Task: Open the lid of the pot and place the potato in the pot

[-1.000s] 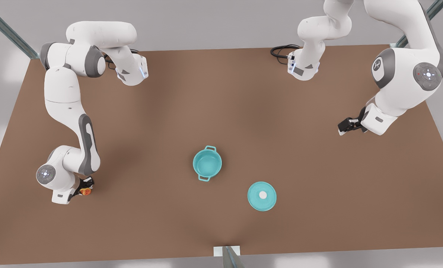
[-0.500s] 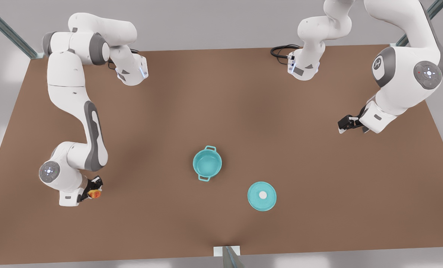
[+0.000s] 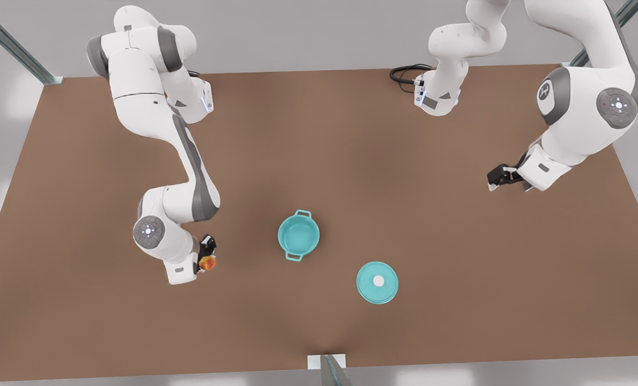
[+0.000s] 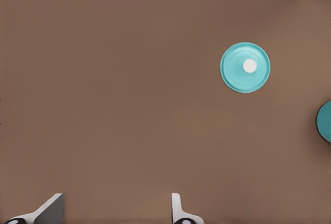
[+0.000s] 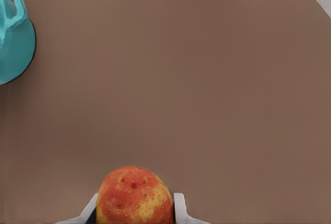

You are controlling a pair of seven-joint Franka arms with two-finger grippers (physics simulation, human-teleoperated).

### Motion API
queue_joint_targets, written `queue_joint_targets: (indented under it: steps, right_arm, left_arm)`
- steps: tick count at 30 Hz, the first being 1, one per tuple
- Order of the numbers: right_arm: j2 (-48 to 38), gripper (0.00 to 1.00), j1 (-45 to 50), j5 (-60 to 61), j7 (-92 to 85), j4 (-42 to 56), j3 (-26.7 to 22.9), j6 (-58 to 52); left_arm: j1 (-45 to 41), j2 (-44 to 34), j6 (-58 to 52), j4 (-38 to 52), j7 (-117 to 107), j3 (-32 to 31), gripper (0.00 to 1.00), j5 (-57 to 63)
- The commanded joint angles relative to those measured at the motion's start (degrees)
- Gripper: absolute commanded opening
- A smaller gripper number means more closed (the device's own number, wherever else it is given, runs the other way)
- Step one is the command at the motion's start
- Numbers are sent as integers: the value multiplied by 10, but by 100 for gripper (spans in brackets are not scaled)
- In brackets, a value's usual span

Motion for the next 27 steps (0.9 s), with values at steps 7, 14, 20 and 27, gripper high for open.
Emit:
queue_joint_targets:
  steps: [7,14,20,27]
  right_arm:
    - [-35,49,75,6,183,-18,0,-44]
    - [-29,49,138,41,256,3,1,-43]
    - [23,49,156,62,298,86,2,-44]
    - [69,49,176,79,326,149,2,-42]
  left_arm:
    - [1,-8,-1,2,11,1,100,3]
    - [1,-8,-3,2,13,1,100,4]
    - [0,-9,-5,2,11,0,100,5]
    - [0,-9,-4,1,12,0,100,5]
